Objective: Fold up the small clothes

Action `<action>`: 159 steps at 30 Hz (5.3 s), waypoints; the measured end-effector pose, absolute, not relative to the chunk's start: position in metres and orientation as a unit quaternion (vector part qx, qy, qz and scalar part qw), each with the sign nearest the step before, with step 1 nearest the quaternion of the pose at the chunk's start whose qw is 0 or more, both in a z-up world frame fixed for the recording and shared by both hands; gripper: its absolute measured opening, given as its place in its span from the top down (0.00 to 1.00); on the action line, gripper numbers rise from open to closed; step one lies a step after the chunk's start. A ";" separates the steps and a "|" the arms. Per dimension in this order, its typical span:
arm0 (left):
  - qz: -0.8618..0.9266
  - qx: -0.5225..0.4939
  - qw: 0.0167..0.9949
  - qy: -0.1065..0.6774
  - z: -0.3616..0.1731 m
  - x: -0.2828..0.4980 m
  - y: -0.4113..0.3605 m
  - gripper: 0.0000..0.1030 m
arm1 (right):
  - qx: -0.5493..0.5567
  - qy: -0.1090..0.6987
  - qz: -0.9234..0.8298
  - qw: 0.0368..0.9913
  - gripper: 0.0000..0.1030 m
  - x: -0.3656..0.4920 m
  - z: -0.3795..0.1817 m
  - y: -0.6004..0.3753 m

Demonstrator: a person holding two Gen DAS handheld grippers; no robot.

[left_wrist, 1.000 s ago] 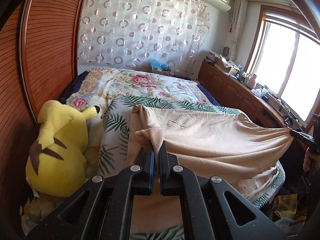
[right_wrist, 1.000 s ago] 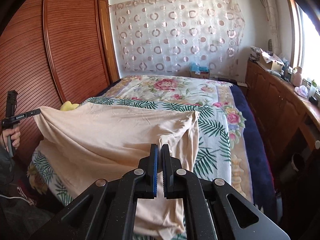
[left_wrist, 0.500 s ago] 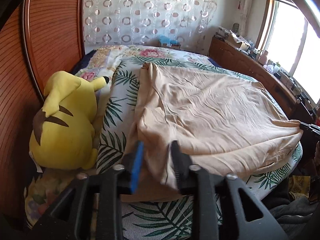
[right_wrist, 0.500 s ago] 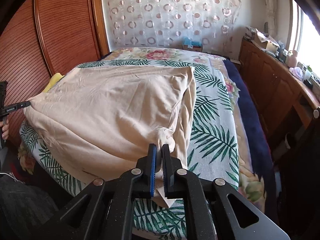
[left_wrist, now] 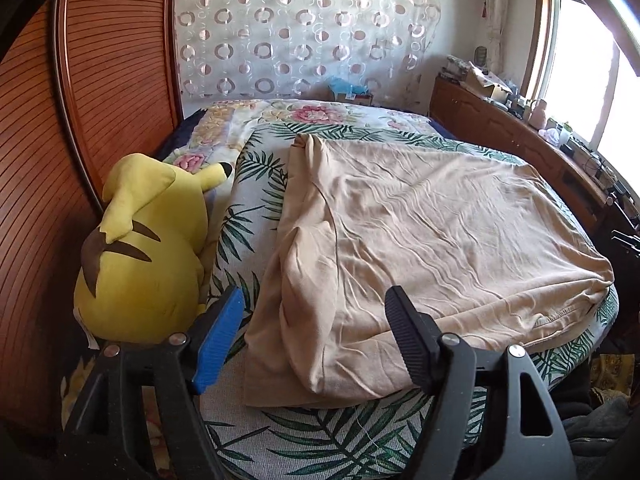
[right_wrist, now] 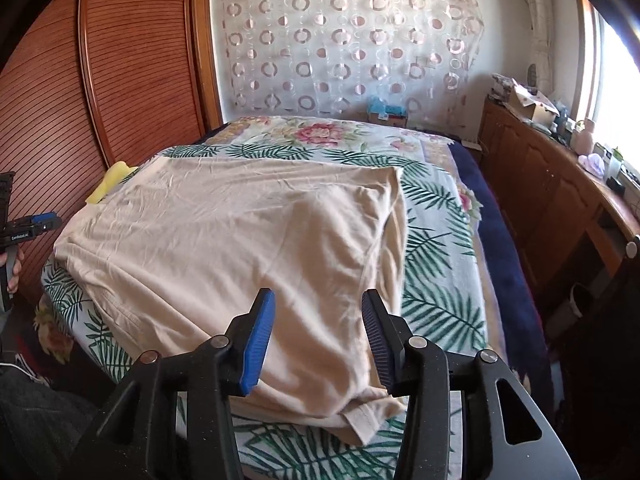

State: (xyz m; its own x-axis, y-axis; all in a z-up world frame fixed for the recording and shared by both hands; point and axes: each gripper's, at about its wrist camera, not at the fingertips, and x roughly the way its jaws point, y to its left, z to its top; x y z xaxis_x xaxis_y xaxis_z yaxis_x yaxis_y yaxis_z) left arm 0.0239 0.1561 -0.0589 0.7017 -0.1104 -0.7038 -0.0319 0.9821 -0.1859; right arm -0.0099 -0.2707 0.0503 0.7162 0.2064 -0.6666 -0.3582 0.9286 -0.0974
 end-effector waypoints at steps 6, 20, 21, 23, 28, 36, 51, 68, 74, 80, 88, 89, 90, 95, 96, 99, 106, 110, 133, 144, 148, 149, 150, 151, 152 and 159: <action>-0.015 -0.086 0.915 0.393 -0.065 0.023 0.153 0.28 | -0.113 0.370 0.166 0.907 0.55 0.002 0.027 -0.244; 0.008 -0.108 0.901 0.420 -0.095 0.014 0.164 0.28 | -0.142 0.399 0.141 0.895 0.53 0.023 -0.022 -0.225; 0.008 -0.109 0.900 0.421 -0.097 0.014 0.164 0.28 | -0.142 0.399 0.139 0.895 0.51 0.023 -0.022 -0.225; 0.007 -0.111 0.900 0.422 -0.099 0.014 0.164 0.28 | -0.141 0.399 0.135 0.896 0.49 0.023 -0.023 -0.225; 0.003 -0.112 0.900 0.421 -0.101 0.014 0.161 0.29 | -0.138 0.398 0.130 0.898 0.44 0.019 -0.021 -0.228; -0.020 -0.118 0.902 0.415 -0.101 0.018 0.157 0.68 | -0.134 0.395 0.131 0.899 0.36 0.019 -0.020 -0.238; -0.168 -0.137 0.923 0.317 0.004 0.061 0.067 0.93 | -0.102 0.383 0.140 0.908 0.36 0.007 -0.001 -0.267; -0.294 -0.026 0.915 0.276 0.076 0.094 -0.092 0.93 | -0.076 0.343 0.101 0.931 0.36 -0.027 0.034 -0.327; -0.321 -0.019 0.905 0.278 0.082 0.091 -0.125 0.93 | -0.061 0.339 0.097 0.934 0.36 -0.030 0.037 -0.343; -0.325 -0.022 0.895 0.304 0.072 0.098 -0.136 0.72 | -0.055 0.344 0.099 0.932 0.36 -0.030 0.033 -0.349; -0.288 -0.037 0.915 0.281 0.073 0.086 -0.095 0.30 | -0.052 0.346 0.105 0.931 0.36 -0.021 0.035 -0.350; -0.279 -0.039 0.917 0.281 0.071 0.086 -0.086 0.28 | -0.054 0.345 0.108 0.931 0.36 -0.019 0.036 -0.347; -0.272 -0.041 0.919 0.283 0.069 0.086 -0.079 0.28 | -0.056 0.345 0.111 0.930 0.36 -0.017 0.036 -0.344; -0.211 -0.039 0.935 0.284 0.051 0.082 -0.036 0.27 | -0.072 0.342 0.135 0.927 0.36 0.001 0.040 -0.317; -0.202 -0.040 0.936 0.286 0.048 0.081 -0.030 0.27 | -0.076 0.341 0.140 0.927 0.36 0.006 0.041 -0.310; -0.175 -0.047 0.939 0.294 0.037 0.082 -0.011 0.27 | -0.093 0.332 0.162 0.924 0.36 0.019 0.048 -0.285; -0.128 -0.065 0.941 0.306 0.016 0.085 0.027 0.27 | -0.126 0.325 0.229 0.909 0.36 0.064 0.057 -0.218; -0.112 -0.076 0.942 0.306 0.011 0.084 0.043 0.27 | -0.149 0.334 0.265 0.892 0.36 0.098 0.051 -0.174; -0.106 -0.087 0.936 0.324 -0.017 0.081 0.065 0.27 | -0.231 0.397 0.279 0.843 0.93 0.207 -0.031 -0.041; -0.115 -0.084 0.935 0.326 -0.016 0.081 0.055 0.27 | -0.151 0.323 0.266 0.896 0.95 0.199 0.031 -0.104; -0.122 -0.083 0.933 0.328 -0.018 0.082 0.049 0.27 | -0.135 0.307 0.230 0.913 0.95 0.207 0.061 -0.146; -0.124 -0.082 0.933 0.328 -0.018 0.081 0.048 0.27 | -0.130 0.307 0.219 0.917 0.95 0.212 0.067 -0.158; -0.126 -0.080 0.933 0.329 -0.018 0.081 0.046 0.27 | -0.127 0.306 0.207 0.921 0.95 0.212 0.072 -0.167; -0.128 -0.079 0.932 0.329 -0.018 0.081 0.045 0.27 | -0.125 0.306 0.193 0.924 0.95 0.216 0.077 -0.176; -0.129 -0.078 0.932 0.329 -0.018 0.082 0.044 0.27 | -0.126 0.306 0.177 0.927 0.96 0.220 0.080 -0.186; -0.136 -0.074 0.930 0.332 -0.019 0.082 0.036 0.27 | -0.123 0.359 0.092 0.920 0.95 0.267 0.052 -0.211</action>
State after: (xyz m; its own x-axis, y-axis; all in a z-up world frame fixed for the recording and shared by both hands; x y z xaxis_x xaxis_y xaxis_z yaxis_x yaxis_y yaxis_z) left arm 0.0822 0.0359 -0.0187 0.7422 -0.3016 -0.5985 0.2028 0.9522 -0.2283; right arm 0.2671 -0.2112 0.0524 0.7246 0.0814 -0.6843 -0.2577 0.9530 -0.1596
